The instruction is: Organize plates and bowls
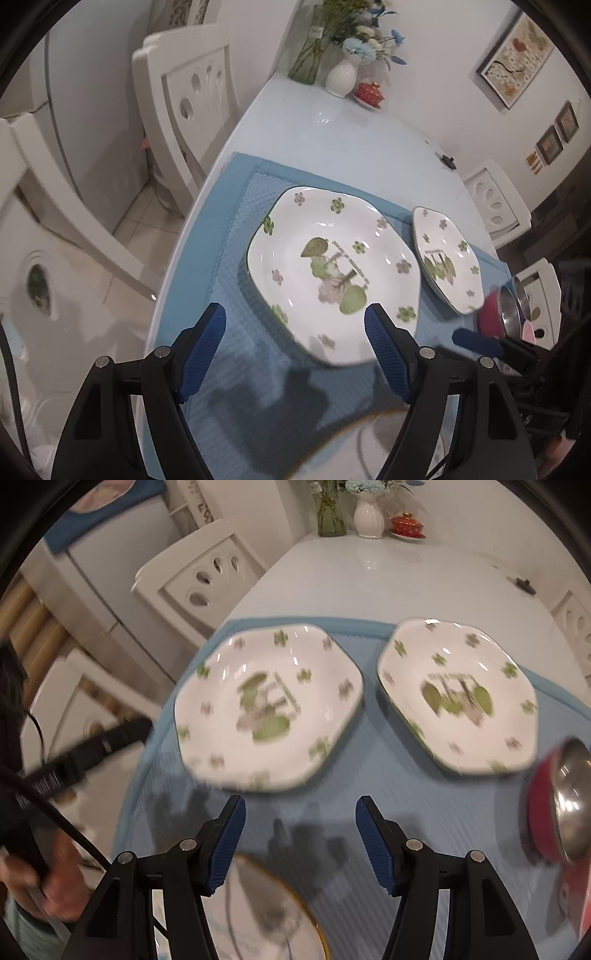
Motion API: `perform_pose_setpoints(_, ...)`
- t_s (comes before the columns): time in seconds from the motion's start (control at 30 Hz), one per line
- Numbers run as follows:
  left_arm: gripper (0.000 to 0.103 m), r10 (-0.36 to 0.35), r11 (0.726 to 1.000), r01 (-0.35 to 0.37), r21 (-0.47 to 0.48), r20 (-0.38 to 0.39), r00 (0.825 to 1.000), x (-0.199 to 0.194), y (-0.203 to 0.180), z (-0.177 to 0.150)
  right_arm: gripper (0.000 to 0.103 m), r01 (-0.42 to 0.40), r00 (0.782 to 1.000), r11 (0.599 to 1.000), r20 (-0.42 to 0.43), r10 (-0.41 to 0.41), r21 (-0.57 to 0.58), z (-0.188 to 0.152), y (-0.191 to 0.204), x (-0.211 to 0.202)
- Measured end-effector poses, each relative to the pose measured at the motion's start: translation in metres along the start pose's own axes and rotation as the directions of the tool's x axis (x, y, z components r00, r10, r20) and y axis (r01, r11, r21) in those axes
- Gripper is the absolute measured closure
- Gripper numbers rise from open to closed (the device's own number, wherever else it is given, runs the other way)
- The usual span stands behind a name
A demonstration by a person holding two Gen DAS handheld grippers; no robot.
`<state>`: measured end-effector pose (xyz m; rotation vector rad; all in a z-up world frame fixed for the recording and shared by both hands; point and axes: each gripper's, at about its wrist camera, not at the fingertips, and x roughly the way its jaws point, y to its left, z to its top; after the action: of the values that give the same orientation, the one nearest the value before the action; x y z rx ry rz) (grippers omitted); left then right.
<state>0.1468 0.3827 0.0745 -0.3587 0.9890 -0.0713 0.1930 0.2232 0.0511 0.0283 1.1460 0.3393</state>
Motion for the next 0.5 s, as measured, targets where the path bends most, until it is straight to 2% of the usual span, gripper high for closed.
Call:
perform_pose_setpoints(0.07, 0.027, 0.016, 1.000, -0.016, -0.011, -0.014, 1.000, 0.013, 0.003, 0.006, 0.043, 0.003, 1.000, 1.000, -0.009, -0.003, 0.021, 0.016, -0.001, 0.012)
perform_pose_setpoints(0.17, 0.027, -0.020, 0.998, 0.018, -0.052, -0.043, 0.999, 0.032, 0.011, 0.014, 0.043, -0.004, 0.999, 0.997, -0.037, 0.007, 0.077, 0.029, -0.010, 0.029)
perform_pose_setpoints(0.4, 0.029, -0.045, 0.996, 0.038, -0.082, -0.082, 0.996, 0.061, 0.019, 0.025, 0.043, -0.025, 0.996, 0.984, -0.078, 0.040, 0.178, 0.041, -0.031, 0.062)
perform_pose_setpoints(0.43, 0.029, -0.054, 0.995, 0.047, -0.087, -0.085, 0.995, 0.064, 0.020, 0.025, 0.044, -0.028, 0.996, 0.983, -0.080, 0.044, 0.183, 0.042, -0.032, 0.066)
perform_pose_setpoints(0.5, 0.029, -0.063, 0.995, 0.055, -0.088, -0.091, 0.994, 0.069, 0.020, 0.027, 0.055, -0.027, 0.996, 0.981, -0.077, 0.042, 0.190, 0.045, -0.033, 0.072)
